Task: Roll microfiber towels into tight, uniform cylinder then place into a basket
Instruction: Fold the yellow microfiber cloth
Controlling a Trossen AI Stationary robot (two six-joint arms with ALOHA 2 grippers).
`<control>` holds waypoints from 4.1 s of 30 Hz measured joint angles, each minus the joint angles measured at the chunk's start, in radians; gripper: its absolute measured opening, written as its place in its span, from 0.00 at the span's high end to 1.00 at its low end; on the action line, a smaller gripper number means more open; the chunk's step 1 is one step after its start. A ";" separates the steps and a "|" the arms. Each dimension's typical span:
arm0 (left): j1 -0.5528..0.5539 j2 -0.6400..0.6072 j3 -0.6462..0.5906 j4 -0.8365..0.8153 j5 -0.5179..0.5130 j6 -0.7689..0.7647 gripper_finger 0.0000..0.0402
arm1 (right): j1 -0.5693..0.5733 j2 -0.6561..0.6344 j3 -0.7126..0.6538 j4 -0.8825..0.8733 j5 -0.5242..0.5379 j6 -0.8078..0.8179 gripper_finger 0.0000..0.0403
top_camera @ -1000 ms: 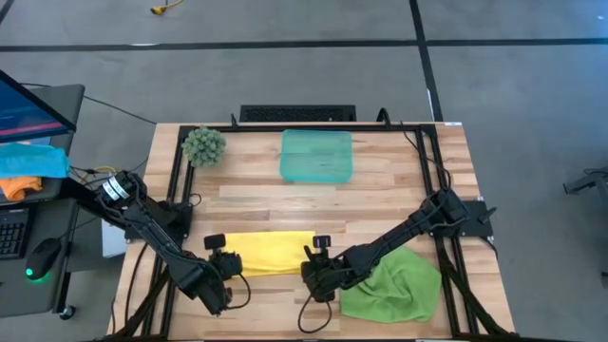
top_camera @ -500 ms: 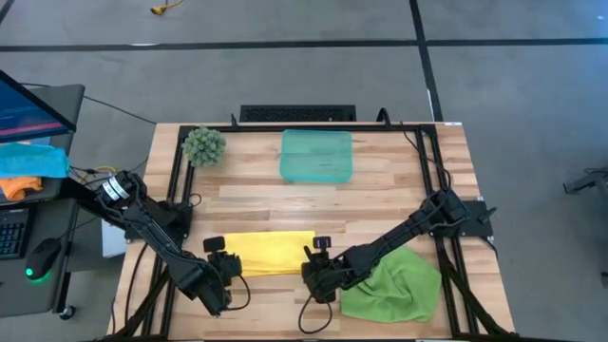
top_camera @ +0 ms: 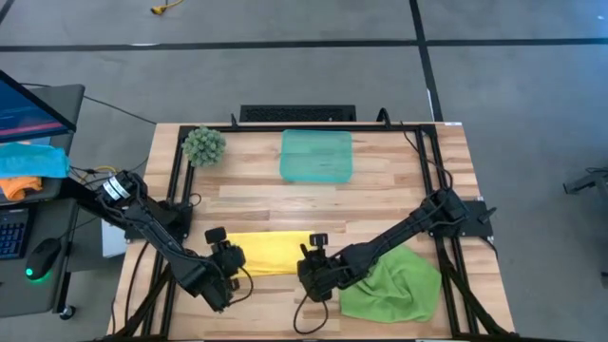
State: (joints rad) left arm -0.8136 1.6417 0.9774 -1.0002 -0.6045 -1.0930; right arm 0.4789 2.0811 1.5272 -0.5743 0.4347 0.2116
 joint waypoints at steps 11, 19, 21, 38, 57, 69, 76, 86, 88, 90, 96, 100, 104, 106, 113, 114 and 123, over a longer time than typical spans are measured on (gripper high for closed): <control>0.053 0.001 -0.100 0.152 0.080 0.028 0.64 | -0.035 0.002 -0.096 0.191 -0.046 0.043 0.72; 0.041 0.001 -0.103 0.239 0.170 0.078 0.64 | -0.037 0.002 -0.151 0.263 -0.059 0.050 0.72; 0.030 0.001 -0.103 0.289 0.191 0.110 0.64 | -0.037 0.002 -0.166 0.270 -0.079 0.050 0.72; 0.012 0.001 -0.103 0.329 0.235 0.166 0.64 | -0.020 0.002 -0.171 0.262 -0.152 0.016 0.72; 0.018 0.001 -0.064 0.167 0.216 0.211 0.64 | -0.039 -0.042 -0.172 0.214 -0.220 0.000 0.72; 0.039 0.000 -0.077 0.104 0.025 0.159 0.64 | -0.126 -0.106 -0.171 0.188 -0.048 -0.075 0.72; 0.105 0.000 -0.128 0.168 0.019 0.100 0.70 | -0.189 -0.033 -0.169 0.218 -0.123 -0.059 0.72; 0.198 -0.002 -0.211 0.365 0.124 0.208 0.81 | -0.215 0.028 -0.167 0.187 -0.144 -0.011 0.72; 0.218 -0.004 -0.223 0.375 0.117 0.215 0.82 | -0.212 0.027 -0.168 0.182 -0.147 0.006 0.72; 0.240 -0.004 -0.230 0.367 0.096 0.219 0.84 | -0.207 0.027 -0.168 0.180 -0.171 0.035 0.72; 0.317 -0.001 -0.234 0.364 0.064 0.346 0.87 | -0.165 0.028 -0.160 0.171 -0.217 0.102 0.72; 0.388 0.001 -0.235 0.367 0.041 0.436 0.89 | -0.149 0.030 -0.139 0.162 -0.285 0.103 0.72; 0.452 0.002 -0.236 0.376 0.013 0.511 0.91 | -0.135 0.035 -0.112 0.154 -0.326 0.102 0.72; 0.470 0.002 -0.236 0.392 0.004 0.545 0.91 | -0.128 0.035 -0.100 0.152 -0.330 0.084 0.72; 0.458 0.002 -0.224 0.396 -0.033 0.557 0.92 | -0.122 0.035 -0.058 0.058 -0.307 0.050 0.72; 0.451 0.002 -0.218 0.397 -0.032 0.557 0.92 | -0.122 0.035 -0.052 0.044 -0.306 0.050 0.72; 0.418 0.001 -0.202 0.485 0.035 0.559 0.92 | -0.088 -0.010 -0.040 -0.113 -0.190 0.079 0.72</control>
State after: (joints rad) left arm -0.3956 1.6428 0.7754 -0.5154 -0.5698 -0.5336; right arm 0.3912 2.0716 1.4876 -0.6869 0.2451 0.2908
